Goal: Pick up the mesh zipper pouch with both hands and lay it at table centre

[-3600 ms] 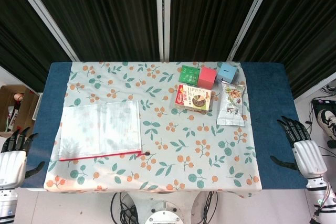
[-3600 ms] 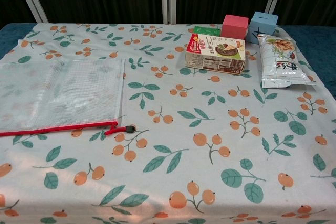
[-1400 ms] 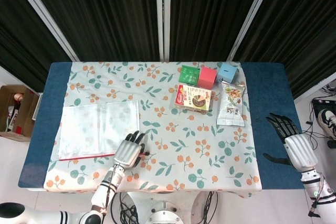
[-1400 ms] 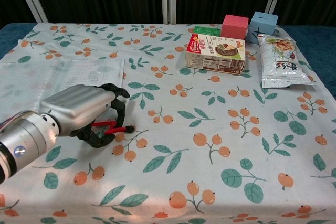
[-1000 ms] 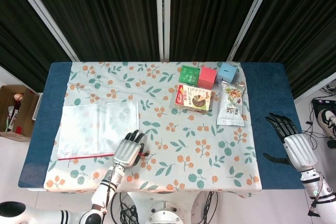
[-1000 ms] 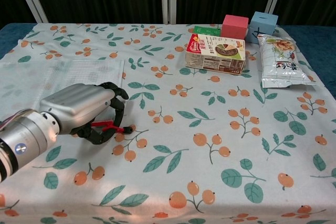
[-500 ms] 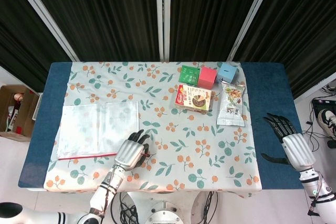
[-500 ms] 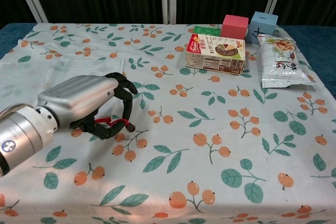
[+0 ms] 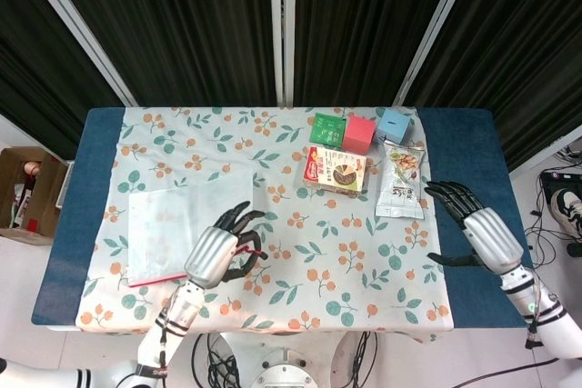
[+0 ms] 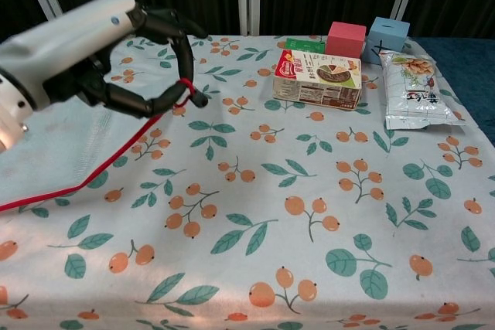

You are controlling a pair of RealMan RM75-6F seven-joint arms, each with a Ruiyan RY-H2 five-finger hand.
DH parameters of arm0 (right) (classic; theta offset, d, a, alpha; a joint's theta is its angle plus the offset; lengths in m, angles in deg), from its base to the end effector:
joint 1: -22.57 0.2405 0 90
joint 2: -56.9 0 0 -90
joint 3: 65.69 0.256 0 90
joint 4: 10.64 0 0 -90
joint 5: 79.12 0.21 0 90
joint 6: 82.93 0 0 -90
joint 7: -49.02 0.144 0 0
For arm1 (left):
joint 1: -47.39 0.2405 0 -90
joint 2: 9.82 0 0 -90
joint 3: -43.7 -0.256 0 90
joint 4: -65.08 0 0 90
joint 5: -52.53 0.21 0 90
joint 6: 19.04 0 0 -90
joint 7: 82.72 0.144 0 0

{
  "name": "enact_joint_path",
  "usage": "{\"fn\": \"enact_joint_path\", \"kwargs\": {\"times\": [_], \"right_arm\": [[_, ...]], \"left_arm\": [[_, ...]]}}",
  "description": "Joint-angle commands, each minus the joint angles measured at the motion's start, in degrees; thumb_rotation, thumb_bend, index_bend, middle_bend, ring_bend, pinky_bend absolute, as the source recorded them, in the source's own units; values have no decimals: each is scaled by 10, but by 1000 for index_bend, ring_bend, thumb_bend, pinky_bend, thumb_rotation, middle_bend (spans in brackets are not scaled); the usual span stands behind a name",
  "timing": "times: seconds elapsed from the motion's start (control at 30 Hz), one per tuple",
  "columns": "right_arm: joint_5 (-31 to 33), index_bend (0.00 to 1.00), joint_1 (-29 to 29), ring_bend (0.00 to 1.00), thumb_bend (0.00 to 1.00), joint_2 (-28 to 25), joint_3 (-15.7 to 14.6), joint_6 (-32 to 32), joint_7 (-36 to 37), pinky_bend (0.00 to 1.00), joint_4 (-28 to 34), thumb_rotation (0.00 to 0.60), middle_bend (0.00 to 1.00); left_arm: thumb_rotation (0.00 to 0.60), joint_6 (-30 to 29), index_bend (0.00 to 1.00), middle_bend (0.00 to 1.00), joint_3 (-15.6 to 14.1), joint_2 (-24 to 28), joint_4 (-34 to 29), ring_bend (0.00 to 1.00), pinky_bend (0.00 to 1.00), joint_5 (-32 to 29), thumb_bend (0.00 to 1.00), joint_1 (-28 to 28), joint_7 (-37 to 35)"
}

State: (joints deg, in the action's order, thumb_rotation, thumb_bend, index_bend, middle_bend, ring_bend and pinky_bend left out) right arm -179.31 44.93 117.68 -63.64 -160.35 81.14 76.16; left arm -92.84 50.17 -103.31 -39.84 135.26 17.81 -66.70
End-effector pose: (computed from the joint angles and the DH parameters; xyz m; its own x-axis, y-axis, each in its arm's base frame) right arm -0.2487 -0.2612 0.1528 0.1242 -0.2138 0.9690 -0.9033 -0.4285 0.0212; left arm -0.0879 0.2385 -0.0010 0.0375 0.1990 0.9793 0.8899 -0.4524 0.0579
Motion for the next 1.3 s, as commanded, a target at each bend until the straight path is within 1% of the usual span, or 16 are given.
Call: {"fn": "enact_joint_path", "kwargs": {"times": [0.03, 0.1, 0.2, 0.3, 0.37, 0.43, 0.5, 0.57, 0.63, 0.73, 0.83, 1.0, 1.1, 1.17, 1.3], "right_arm": [[-2, 63, 53, 0, 33, -13, 19, 51, 32, 51, 18, 600, 101], [2, 86, 79, 0, 34, -16, 29, 81, 31, 59, 25, 600, 123], [17, 110, 126, 0, 37, -23, 50, 138, 10, 61, 46, 600, 142], [37, 132, 167, 1, 39, -30, 73, 186, -18, 70, 72, 600, 149], [52, 145, 190, 13, 41, -32, 88, 212, -39, 79, 87, 600, 155], [71, 157, 215, 31, 42, -34, 105, 241, -68, 94, 103, 600, 167], [91, 165, 235, 34, 44, -40, 118, 269, -92, 99, 119, 600, 176], [114, 166, 256, 34, 44, -49, 133, 296, -124, 99, 138, 600, 178], [137, 166, 273, 34, 46, -60, 144, 319, -157, 99, 158, 600, 178], [165, 166, 293, 34, 47, -70, 153, 345, -206, 99, 182, 600, 178], [194, 166, 311, 34, 46, -66, 155, 369, -242, 99, 196, 600, 178], [232, 165, 344, 34, 47, -40, 158, 394, -284, 99, 197, 600, 178], [255, 165, 366, 34, 47, -21, 160, 408, -311, 99, 192, 600, 178], [274, 165, 385, 34, 47, -5, 161, 420, -326, 99, 186, 600, 178], [313, 166, 425, 34, 47, 35, 163, 441, -351, 100, 169, 600, 178]], "left_arm": [[600, -7, 625, 179, 22, 22, -21, 61, 163, 6, 500, -3, -13], [600, -8, 624, 179, 33, 30, -32, 62, 163, 4, 499, -4, -18], [600, -10, 624, 179, 45, 43, -57, 61, 163, 0, 499, -4, -41], [600, -16, 624, 179, 46, 50, -73, 62, 164, 3, 500, 0, -56], [600, -24, 624, 182, 44, 50, -78, 77, 170, 4, 499, 5, -52], [600, -41, 624, 209, 43, 43, -78, 110, 197, 6, 498, 12, -34], [600, -59, 624, 258, 42, 33, -76, 158, 237, 8, 495, 19, -10], [600, -81, 624, 308, 43, 22, -72, 208, 284, 10, 491, 27, 26], [600, -101, 624, 334, 41, 15, -73, 233, 318, 10, 487, 36, 64], [600, -128, 624, 368, 38, 7, -77, 264, 350, 16, 482, 49, 107], [600, -151, 625, 408, 35, 1, -83, 317, 413, 23, 477, 62, 145], [600, -177, 646, 525, 30, -8, -88, 483, 543, 36, 472, 78, 177], [600, -187, 658, 578, 26, -9, -90, 561, 594, 44, 470, 87, 192], [600, -191, 659, 590, 24, -10, -91, 578, 607, 49, 469, 92, 198], [600, -195, 659, 598, 20, -12, -93, 578, 610, 60, 469, 98, 210]]}}
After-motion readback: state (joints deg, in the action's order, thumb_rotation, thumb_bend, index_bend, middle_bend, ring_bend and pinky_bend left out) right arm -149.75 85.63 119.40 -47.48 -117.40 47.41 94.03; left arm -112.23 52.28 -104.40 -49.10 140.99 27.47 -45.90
